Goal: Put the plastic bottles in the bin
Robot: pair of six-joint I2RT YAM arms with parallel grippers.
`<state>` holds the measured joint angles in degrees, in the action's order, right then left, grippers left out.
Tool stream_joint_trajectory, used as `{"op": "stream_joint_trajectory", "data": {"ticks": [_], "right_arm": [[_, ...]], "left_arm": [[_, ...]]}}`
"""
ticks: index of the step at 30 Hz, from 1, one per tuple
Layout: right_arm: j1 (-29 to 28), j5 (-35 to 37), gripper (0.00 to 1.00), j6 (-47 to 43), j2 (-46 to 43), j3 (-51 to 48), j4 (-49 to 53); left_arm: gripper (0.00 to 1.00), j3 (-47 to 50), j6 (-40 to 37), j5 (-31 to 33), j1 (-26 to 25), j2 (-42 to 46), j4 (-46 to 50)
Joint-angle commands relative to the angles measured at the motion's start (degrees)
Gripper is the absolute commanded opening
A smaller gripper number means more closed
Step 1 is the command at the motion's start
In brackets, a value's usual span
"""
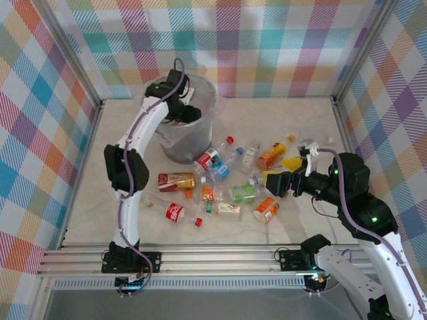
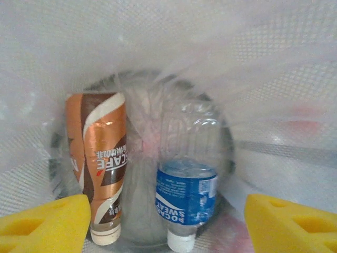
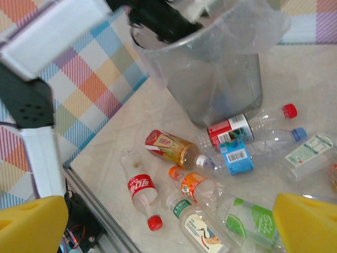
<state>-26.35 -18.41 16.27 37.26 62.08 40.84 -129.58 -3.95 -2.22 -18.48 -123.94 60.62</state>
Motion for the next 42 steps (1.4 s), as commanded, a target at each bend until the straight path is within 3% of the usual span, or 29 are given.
{"op": "stream_joint_trajectory", "data": {"ticks": [1,7,13,19,24,35,42], "right_arm": [[-0.4,1.6,1.00,2.0,-0.9,-2.3,-0.7],[-0.5,6.3,1.00,6.5,-1.6,-7.2,0.8],[-0.4,16.6,1.00,16.4,-2.1,-11.6,4.5],[-0.4,25.1,0.97,23.9,0.0,-14.0,11.0],[-0.4,27.4,0.90,28.1,3.1,-16.9,12.6],[-0.1,28.9,0.76,37.2,7.4,-26.6,3.1],[1.3,27.5,0.74,41.4,10.6,-32.1,-5.1]], "left_arm": [[0.77,1.7,2.2,-2.3,0.7,8.0,-3.1],[0.85,8.2,5.6,-4.3,0.7,17.8,-6.9],[1.00,21.4,10.0,-13.0,0.6,31.1,-16.8],[1.00,31.0,10.3,-23.1,0.5,42.3,-20.9],[1.00,39.9,14.3,-34.4,-0.6,50.8,-24.3],[1.00,61.6,18.3,-32.3,-10.8,69.7,-34.9],[1.00,68.3,18.7,-33.1,-14.1,73.2,-35.3]]}}
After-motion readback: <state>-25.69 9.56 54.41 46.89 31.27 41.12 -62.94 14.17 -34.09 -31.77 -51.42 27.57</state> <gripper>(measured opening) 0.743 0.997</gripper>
